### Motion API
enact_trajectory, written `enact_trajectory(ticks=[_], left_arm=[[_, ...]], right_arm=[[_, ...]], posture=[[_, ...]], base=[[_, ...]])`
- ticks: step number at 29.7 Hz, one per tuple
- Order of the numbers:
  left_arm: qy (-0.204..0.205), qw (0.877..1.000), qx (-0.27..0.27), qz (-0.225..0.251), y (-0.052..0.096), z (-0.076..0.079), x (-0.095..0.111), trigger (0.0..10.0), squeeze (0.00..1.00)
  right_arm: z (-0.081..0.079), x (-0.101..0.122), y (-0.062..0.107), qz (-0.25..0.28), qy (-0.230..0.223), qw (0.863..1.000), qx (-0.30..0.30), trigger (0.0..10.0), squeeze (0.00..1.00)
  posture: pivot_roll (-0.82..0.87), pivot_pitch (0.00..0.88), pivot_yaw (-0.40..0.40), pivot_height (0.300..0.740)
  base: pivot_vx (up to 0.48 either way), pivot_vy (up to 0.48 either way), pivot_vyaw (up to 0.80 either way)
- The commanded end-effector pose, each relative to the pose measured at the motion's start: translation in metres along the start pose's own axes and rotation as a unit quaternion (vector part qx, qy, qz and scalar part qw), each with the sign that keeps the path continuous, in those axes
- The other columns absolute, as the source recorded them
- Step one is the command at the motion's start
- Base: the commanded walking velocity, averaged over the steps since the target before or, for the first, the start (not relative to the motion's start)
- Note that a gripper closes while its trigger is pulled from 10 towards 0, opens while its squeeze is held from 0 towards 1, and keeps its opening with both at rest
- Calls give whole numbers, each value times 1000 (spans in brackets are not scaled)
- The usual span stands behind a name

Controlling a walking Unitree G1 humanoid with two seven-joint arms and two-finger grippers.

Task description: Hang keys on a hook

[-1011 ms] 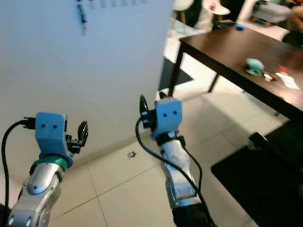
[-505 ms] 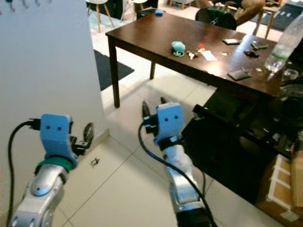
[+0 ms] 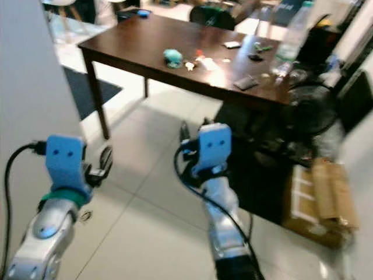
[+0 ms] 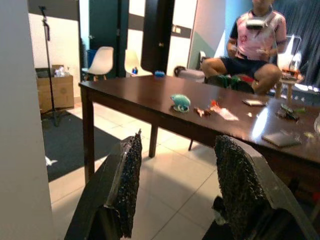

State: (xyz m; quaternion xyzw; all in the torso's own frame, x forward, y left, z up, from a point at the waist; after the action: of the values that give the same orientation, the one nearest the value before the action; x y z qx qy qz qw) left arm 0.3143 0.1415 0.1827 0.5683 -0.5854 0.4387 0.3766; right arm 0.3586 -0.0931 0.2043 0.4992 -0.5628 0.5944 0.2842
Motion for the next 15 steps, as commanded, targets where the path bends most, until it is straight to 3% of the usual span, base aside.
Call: enact_trajectory(ticks=[1,5,9,12,15], left_arm=[[-5,1000,4,-7,1,0,-5,10000,0],[-9,1000,5,-10,1,0,-7,10000,0],[-34,999,-12,-9,0,3,-12,10000,0],[-62,997,-54,1,3,7,-14,10000,0],[-89,992,-83,13,6,1,-17,10000,0]], right_arm=[[3,-3,2,-5,2,1000,-5,10000,0],[7,-4,2,-7,6,1000,-9,10000,0],[17,-10,3,-27,38,999,-2,10000,0],[30,-13,6,-42,65,997,8,10000,0],[36,-13,9,-56,69,996,29,10000,0]], posture=[[-85,13,63,740],[-84,14,64,740],[-84,15,65,740],[-84,15,65,740],[-89,18,66,740]], base=[[240,0,-800],[242,0,-800],[0,0,-723],[0,0,0],[0,0,0]])
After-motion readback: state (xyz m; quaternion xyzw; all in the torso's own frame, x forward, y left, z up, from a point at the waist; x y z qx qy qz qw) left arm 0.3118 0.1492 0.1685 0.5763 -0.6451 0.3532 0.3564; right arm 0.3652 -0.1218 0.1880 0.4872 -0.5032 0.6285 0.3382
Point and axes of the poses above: a point about 5 cm out from each wrist's last joint towards the gripper, its own y axis pointing back from the gripper into the wrist, its own x axis along the axis of the wrist's last joint, z = x × y, the point moved 5 cm from there along -y, pointing out of the wrist towards the gripper, and after that the axes turned 14 degrees about -y, right-handed, at the moved point
